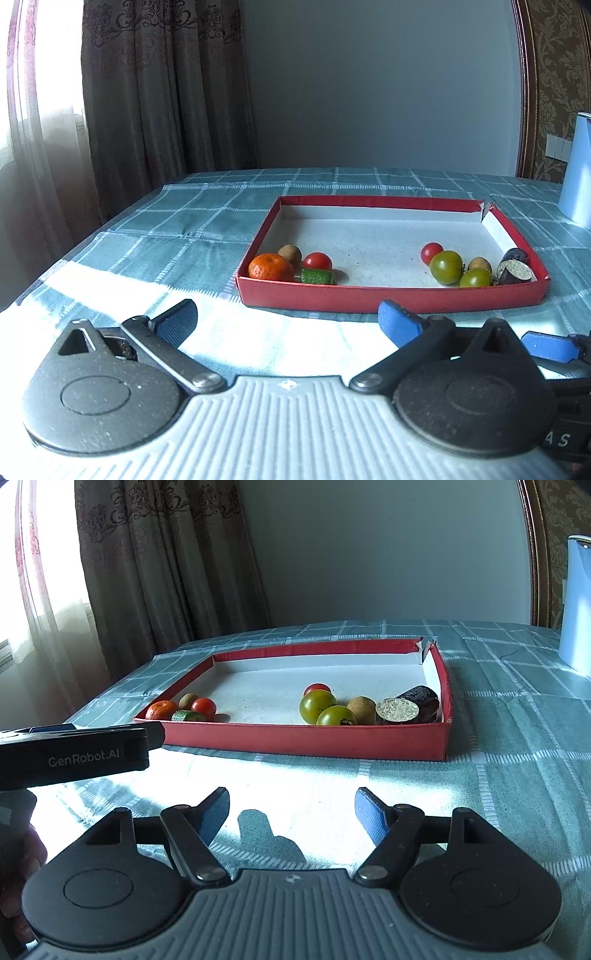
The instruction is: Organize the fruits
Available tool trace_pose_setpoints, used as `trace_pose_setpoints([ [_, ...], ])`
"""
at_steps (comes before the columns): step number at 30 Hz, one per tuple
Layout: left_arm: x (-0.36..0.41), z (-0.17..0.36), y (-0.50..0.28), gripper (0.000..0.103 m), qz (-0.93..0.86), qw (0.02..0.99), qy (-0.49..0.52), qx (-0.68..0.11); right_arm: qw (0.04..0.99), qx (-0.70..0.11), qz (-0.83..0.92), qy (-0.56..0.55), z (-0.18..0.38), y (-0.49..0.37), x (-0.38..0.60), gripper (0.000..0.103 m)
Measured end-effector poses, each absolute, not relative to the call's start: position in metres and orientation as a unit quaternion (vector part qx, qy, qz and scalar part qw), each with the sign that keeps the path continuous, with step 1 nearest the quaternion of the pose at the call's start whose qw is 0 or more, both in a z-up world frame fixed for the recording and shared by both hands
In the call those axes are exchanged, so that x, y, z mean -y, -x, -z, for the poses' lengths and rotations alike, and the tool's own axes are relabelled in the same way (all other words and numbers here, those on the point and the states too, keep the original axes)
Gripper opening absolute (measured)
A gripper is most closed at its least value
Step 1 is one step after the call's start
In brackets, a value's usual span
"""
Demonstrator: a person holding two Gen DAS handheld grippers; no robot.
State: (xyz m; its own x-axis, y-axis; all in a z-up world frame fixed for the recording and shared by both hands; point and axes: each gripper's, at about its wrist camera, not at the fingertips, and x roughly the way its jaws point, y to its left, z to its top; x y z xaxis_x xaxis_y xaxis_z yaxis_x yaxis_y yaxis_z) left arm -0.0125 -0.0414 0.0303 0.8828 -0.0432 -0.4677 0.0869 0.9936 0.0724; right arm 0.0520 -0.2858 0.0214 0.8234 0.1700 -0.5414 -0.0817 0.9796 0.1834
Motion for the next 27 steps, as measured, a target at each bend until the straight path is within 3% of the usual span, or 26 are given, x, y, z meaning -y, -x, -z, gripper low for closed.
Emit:
trace_pose_setpoints([
  [14, 0.038, -0.022, 0.016, 0.103, 0.025, 0.968, -0.041, -0.247, 0.950, -0.298, -0.063, -0.069, -0.019, -0.054, 0.283, 0.074],
  [23, 0.029, -0.015, 0.017, 0.103, 0.013, 0.966, -0.043, -0.253, 0.947, -0.317, -0.044, -0.043, -0.017, -0.058, 0.275, 0.081],
  [27, 0.024, -0.011, 0.014, 0.103, 0.012, 0.965, -0.036, -0.260, 0.944, -0.328, -0.020, -0.019, -0.016, -0.059, 0.268, 0.092],
])
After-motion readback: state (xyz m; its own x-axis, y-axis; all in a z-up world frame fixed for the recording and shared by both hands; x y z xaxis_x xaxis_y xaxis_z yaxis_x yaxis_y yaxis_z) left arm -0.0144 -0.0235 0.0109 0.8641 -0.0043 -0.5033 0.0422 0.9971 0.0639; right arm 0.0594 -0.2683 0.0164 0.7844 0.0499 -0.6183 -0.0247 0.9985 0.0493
